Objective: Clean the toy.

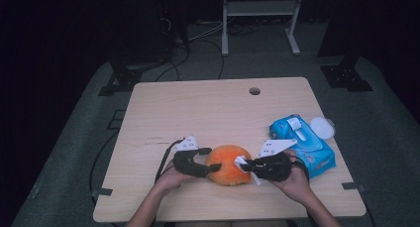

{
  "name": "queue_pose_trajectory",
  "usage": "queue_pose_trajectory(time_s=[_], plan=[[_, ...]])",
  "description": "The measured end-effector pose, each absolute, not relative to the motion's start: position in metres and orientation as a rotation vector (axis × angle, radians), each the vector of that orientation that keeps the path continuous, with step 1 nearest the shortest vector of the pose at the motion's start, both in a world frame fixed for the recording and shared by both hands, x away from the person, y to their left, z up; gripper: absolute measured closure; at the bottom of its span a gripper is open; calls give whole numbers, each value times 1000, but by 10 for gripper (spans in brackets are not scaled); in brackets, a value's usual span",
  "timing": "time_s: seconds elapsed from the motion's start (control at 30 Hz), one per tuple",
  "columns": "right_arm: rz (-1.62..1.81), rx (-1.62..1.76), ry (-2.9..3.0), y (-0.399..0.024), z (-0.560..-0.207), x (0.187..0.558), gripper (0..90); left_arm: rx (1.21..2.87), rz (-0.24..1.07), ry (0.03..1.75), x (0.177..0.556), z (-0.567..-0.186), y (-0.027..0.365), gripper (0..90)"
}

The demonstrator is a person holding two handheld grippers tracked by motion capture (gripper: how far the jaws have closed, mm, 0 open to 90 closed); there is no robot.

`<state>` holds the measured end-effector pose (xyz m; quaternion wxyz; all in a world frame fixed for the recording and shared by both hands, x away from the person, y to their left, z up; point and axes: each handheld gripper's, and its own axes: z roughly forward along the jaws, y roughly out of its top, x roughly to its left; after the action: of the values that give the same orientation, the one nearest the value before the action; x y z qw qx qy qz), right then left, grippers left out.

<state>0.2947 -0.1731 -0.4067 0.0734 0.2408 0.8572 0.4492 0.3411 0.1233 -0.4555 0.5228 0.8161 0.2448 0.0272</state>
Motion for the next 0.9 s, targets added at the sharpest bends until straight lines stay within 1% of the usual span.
queue_pose_trajectory(time_s=[0.13,0.2,0.3,0.43,0.5,0.63,0.8,0.9], plan=[[1301,830,2549,-189,-416,307,828,1944,58,589,342,-456,125,253],[1316,846,2557,-191,-418,307,828,1947,55,578,342,-456,124,248],[1310,777,2570,-180,-414,300,828,1970,56,520,340,-455,123,191],[1276,768,2552,-178,-413,301,828,1977,65,450,334,-451,117,161],[1281,814,2536,-184,-416,307,828,1990,84,453,333,-451,114,168],[1318,835,2532,-186,-415,307,828,1998,99,493,334,-452,114,227],[1437,728,2582,-171,-404,293,828,1960,71,564,338,-454,116,229],[1370,637,2608,-157,-406,285,827,1960,63,572,338,-455,117,229]])
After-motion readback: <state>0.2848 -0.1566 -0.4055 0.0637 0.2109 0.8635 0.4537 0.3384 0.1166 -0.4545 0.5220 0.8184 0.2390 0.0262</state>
